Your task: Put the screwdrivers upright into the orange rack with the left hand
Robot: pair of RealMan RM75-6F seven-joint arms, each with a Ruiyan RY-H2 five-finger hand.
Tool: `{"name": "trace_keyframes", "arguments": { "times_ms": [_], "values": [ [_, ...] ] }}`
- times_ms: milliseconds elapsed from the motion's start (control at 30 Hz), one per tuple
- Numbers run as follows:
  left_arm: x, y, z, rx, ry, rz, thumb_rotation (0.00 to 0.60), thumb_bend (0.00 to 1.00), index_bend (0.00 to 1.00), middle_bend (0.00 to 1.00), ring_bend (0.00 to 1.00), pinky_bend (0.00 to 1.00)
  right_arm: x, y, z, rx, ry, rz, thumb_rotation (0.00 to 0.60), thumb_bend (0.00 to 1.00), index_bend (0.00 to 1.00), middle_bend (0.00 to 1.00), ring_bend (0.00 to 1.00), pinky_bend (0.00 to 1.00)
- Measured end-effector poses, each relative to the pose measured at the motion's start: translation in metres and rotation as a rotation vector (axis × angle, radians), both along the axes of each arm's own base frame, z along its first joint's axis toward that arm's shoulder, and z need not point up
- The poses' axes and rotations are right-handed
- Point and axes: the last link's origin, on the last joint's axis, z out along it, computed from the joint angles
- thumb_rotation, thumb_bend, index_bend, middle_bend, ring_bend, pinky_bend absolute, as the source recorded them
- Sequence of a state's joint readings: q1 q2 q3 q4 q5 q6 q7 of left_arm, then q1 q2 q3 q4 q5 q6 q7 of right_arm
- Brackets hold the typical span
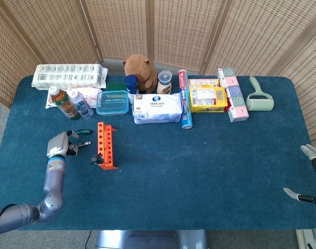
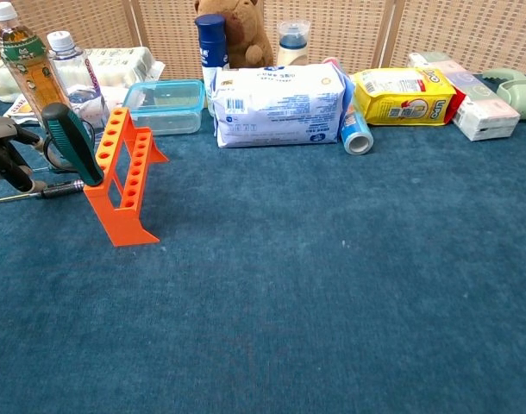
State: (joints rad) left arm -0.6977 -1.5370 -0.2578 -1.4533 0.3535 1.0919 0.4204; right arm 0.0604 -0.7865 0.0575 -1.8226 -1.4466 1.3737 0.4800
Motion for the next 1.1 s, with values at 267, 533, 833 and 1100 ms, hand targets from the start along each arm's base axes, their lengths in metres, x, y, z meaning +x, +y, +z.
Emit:
{"name": "trace_keyframes", "arguments": {
  "times_ms": [267, 533, 833, 1100],
  "values": [
    [0.001, 0.001, -0.008, -0.012, 0.01, 0.002, 0.6, 0.4, 0.37, 1.0, 1.0, 1.0, -0.001, 0.0, 0.002, -0.003, -0.005, -0.002, 0.6, 0.0, 0.02, 0.02, 0.0, 0.0],
    [0.003, 0.003, -0.018, -0.016, 0.032, 0.001, 0.6, 0.41, 0.38, 1.0, 1.0, 1.0, -0.002, 0.0, 0.003, -0.004, -0.009, -0.002, 0.6, 0.0, 0.02, 0.02, 0.0, 0.0],
    [0.007, 0.004, -0.026, -0.024, 0.048, -0.003, 0.6, 0.41, 0.4, 1.0, 1.0, 1.0, -0.003, 0.0, 0.004, -0.008, -0.014, -0.003, 0.6, 0.0, 0.02, 0.02, 0.0, 0.0],
    [0.008, 0.004, -0.03, -0.028, 0.057, -0.002, 0.6, 0.44, 0.45, 1.0, 1.0, 1.0, -0.004, 0.0, 0.005, -0.01, -0.017, -0.002, 0.6, 0.0, 0.02, 0.02, 0.0, 0.0]
  ]
}}
